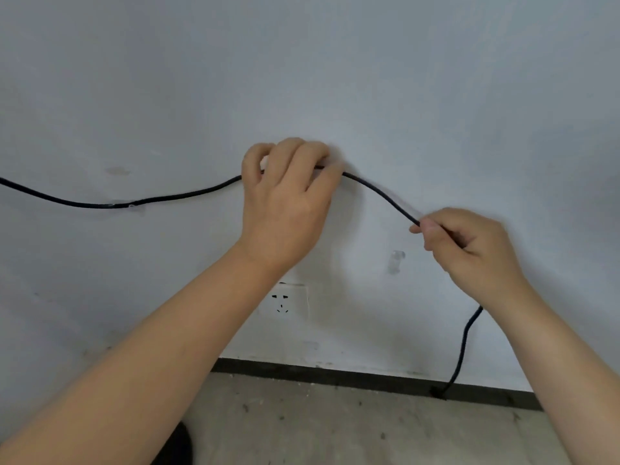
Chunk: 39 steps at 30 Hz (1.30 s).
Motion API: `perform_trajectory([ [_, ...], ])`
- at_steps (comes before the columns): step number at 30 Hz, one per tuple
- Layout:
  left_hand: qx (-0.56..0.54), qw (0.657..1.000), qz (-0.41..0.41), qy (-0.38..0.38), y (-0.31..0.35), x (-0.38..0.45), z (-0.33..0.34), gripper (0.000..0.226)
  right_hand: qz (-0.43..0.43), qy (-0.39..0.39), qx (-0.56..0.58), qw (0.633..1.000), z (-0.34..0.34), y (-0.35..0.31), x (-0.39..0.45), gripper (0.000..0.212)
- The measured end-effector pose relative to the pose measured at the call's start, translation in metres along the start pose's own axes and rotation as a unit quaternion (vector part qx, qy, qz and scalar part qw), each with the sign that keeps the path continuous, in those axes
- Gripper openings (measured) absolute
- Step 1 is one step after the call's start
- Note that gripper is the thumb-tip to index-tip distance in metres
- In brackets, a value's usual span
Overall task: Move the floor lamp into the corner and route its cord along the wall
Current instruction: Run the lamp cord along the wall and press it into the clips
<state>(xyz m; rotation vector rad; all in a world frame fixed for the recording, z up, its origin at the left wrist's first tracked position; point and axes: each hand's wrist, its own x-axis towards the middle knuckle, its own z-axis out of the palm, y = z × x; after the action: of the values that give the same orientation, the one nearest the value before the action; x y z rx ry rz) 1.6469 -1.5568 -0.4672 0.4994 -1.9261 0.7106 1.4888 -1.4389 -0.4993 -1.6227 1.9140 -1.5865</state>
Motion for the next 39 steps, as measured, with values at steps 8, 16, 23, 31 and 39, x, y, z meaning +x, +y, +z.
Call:
perform_trajectory([
  [8,-0.305,0.925,-0.205,-0.099,0.064,-0.044,0.016,0.008,0.15,-0.077,0.093,0.981,0.003,0.059,-0.036,0.037],
  [16,-0.41,0.785,-0.439,-0.152,0.092,-0.062,0.033,0.035,0.18,-0.084,0.137,0.97,0.035,0.083,-0.05,0.046],
  [23,-0.422,0.77,-0.466,-0.107,0.098,-0.057,0.041,0.039,0.149,0.006,0.092,0.985,0.028,0.084,-0.055,0.032],
  [31,-0.463,0.74,-0.479,-0.092,0.106,-0.056,0.04,0.035,0.074,0.085,-0.032,0.993,0.022,0.088,-0.058,0.034],
  [39,-0.462,0.751,-0.453,-0.128,0.097,-0.074,0.034,0.041,0.125,0.038,-0.062,0.99,0.053,0.117,-0.08,0.021],
])
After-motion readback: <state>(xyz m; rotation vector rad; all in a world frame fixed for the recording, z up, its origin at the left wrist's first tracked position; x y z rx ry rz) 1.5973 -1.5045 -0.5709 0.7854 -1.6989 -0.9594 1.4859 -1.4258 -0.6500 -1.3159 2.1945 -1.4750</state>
